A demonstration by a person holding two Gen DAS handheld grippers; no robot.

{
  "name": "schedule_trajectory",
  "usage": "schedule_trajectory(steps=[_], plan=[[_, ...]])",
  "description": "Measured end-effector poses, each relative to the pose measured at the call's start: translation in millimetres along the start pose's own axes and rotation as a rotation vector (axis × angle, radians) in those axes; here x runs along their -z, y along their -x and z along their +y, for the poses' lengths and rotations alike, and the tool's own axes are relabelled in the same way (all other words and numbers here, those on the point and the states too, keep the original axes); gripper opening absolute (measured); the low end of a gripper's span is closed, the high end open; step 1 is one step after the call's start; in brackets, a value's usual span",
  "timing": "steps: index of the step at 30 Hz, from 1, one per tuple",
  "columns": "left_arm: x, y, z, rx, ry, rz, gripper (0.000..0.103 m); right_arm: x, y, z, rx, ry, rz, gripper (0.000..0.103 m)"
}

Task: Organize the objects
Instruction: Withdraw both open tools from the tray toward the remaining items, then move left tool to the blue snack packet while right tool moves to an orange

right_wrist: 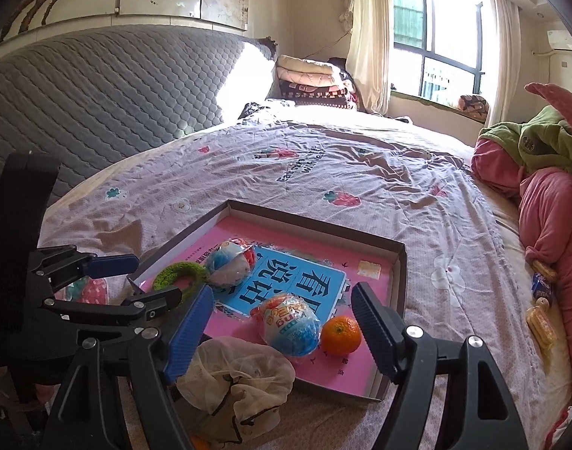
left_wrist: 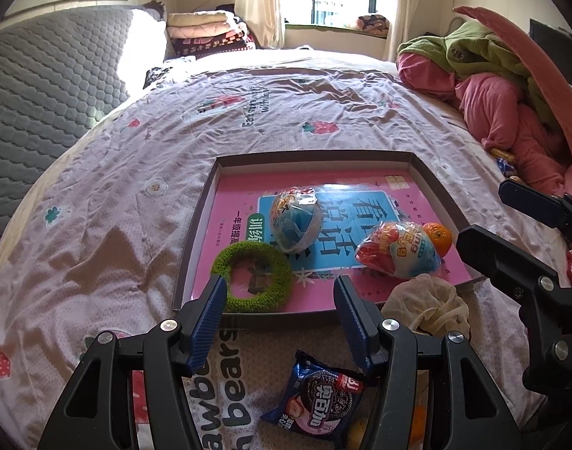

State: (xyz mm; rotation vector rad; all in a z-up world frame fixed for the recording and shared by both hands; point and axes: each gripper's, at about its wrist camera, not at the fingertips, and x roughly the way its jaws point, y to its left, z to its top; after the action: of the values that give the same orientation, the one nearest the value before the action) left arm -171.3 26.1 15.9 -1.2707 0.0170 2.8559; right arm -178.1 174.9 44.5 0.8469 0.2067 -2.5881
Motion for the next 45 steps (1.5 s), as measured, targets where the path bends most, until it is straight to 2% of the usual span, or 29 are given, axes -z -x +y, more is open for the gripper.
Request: schedule_trajectory(steps=[16, 31, 45], plan=[[35, 13, 5, -0.016, -0.033, 0.020, 0.061, 26, 18, 12, 0.009, 0.001, -0.011, 0.076], [55, 18, 8, 0.015, -0.039, 0.048, 0.061, 67, 32, 26, 0.006, 0.006, 0.056, 0.076], [71, 20, -4, 0.050, -0.082, 0.060, 0.061, 101, 35, 41, -0.003, 0.019, 0.137, 0.076]])
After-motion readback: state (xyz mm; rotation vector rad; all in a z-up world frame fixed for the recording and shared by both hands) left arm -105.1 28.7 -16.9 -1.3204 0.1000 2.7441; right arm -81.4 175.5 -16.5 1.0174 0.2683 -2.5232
